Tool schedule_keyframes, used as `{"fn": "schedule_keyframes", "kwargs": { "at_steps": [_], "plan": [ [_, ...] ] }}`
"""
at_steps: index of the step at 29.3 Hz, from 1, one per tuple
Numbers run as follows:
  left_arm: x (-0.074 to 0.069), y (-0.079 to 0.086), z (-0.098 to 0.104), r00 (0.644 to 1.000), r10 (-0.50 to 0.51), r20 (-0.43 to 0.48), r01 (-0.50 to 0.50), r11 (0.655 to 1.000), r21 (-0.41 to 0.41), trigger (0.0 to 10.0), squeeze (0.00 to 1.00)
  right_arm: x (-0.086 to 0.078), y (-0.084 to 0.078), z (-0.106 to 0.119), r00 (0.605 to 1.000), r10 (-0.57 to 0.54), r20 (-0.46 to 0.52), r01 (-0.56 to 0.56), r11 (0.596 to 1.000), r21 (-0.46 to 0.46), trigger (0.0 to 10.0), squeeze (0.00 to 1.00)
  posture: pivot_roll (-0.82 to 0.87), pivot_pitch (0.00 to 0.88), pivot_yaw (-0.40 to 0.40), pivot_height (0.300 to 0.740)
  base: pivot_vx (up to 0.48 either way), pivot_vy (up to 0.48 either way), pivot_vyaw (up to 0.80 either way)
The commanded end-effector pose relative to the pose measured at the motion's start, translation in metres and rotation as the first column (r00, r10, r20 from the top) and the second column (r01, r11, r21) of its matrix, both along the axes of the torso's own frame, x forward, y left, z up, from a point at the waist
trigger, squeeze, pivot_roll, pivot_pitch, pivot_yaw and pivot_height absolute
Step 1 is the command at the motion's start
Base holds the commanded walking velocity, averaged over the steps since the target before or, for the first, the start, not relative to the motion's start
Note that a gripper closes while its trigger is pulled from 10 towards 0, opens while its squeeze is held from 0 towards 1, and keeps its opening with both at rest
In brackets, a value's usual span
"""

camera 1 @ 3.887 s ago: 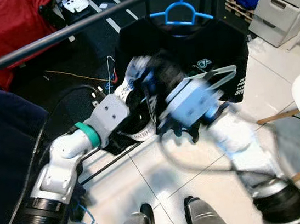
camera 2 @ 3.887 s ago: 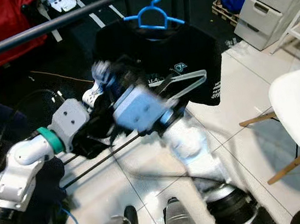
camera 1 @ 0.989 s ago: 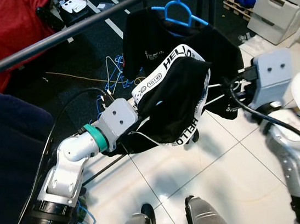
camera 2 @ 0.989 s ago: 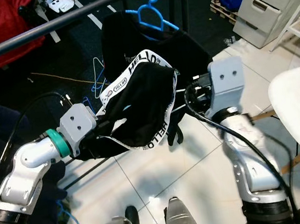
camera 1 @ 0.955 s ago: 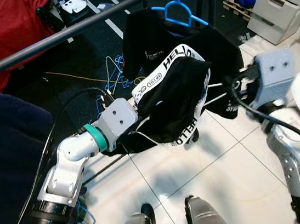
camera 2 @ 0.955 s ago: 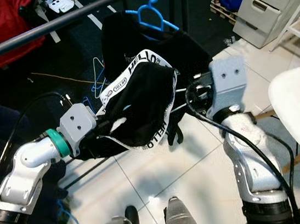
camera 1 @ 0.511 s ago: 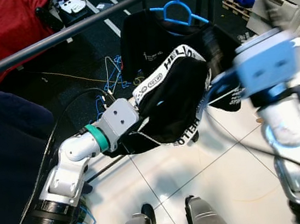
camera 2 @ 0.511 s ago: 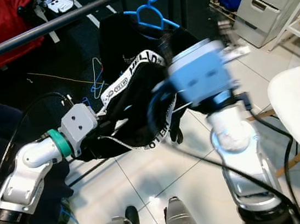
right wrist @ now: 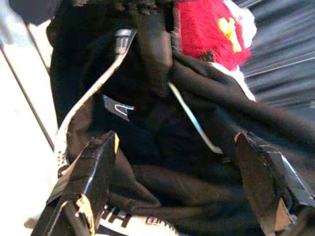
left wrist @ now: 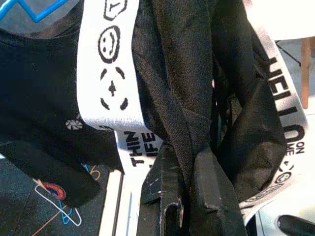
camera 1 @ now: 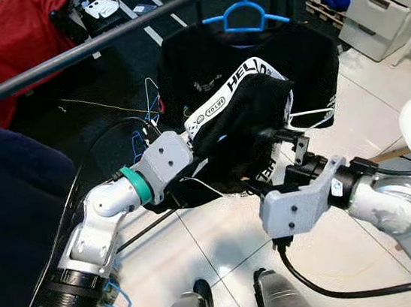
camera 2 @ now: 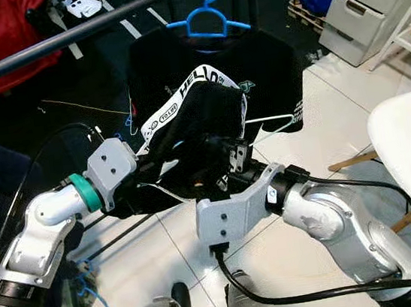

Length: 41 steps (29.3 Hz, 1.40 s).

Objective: Hang hanger

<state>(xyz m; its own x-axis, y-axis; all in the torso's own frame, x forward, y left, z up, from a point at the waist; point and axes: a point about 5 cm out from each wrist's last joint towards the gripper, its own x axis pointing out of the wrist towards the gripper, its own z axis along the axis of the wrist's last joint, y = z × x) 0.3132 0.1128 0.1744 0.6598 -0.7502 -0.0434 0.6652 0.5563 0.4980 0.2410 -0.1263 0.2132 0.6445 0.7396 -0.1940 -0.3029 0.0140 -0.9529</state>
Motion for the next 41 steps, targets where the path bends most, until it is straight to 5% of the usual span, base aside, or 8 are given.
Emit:
{"fn": "schedule_keyframes", "kwargs": {
  "at_steps": [1, 8, 18, 19, 20, 41],
  "plan": [
    [-0.001, -0.002, -0.003, 1.000, -0.013, -0.004, 0.013, 1.000, 0.001, 10.0, 0.00, -0.001, 0.005, -0.001, 0.999, 0.038, 0.026, -0.037, 0.999, -0.028, 10.0, 0.00, -0.30, 0.151, 0.129, 0.740, 0.000, 0.000, 0.00],
    [0.000, -0.003, -0.002, 1.000, -0.020, -0.003, 0.020, 1.000, -0.001, 10.0, 0.00, 0.022, 0.006, 0.013, 0.984, 0.006, 0.177, 0.000, 0.999, -0.034, 10.0, 0.00, -0.29, 0.149, 0.131, 0.740, 0.000, 0.000, 0.00],
    [0.000, -0.004, -0.001, 1.000, -0.018, 0.000, 0.018, 1.000, -0.005, 10.0, 0.00, 0.037, 0.001, 0.003, 0.983, -0.067, 0.173, 0.078, 0.996, -0.054, 9.9, 0.00, -0.29, 0.152, 0.131, 0.740, 0.000, 0.000, 0.00],
    [0.000, -0.004, -0.001, 1.000, -0.019, 0.000, 0.019, 1.000, -0.006, 10.0, 0.00, 0.039, 0.001, 0.001, 0.982, -0.070, 0.174, 0.081, 0.995, -0.055, 2.9, 0.00, -0.29, 0.152, 0.130, 0.740, 0.000, 0.000, 0.00],
    [0.000, -0.004, -0.001, 1.000, -0.021, 0.000, 0.021, 1.000, -0.006, 10.0, 0.00, 0.041, 0.002, 0.001, 0.981, -0.063, 0.184, 0.073, 0.996, -0.047, 0.0, 0.00, -0.29, 0.152, 0.130, 0.740, 0.000, 0.000, 0.00],
    [-0.001, -0.006, -0.002, 1.000, -0.030, -0.004, 0.030, 1.000, -0.007, 10.0, 0.00, 0.040, 0.015, 0.030, 0.949, -0.011, 0.314, -0.016, 0.996, 0.082, 0.0, 0.00, -0.29, 0.154, 0.134, 0.740, 0.000, 0.000, 0.00]
  ]
}}
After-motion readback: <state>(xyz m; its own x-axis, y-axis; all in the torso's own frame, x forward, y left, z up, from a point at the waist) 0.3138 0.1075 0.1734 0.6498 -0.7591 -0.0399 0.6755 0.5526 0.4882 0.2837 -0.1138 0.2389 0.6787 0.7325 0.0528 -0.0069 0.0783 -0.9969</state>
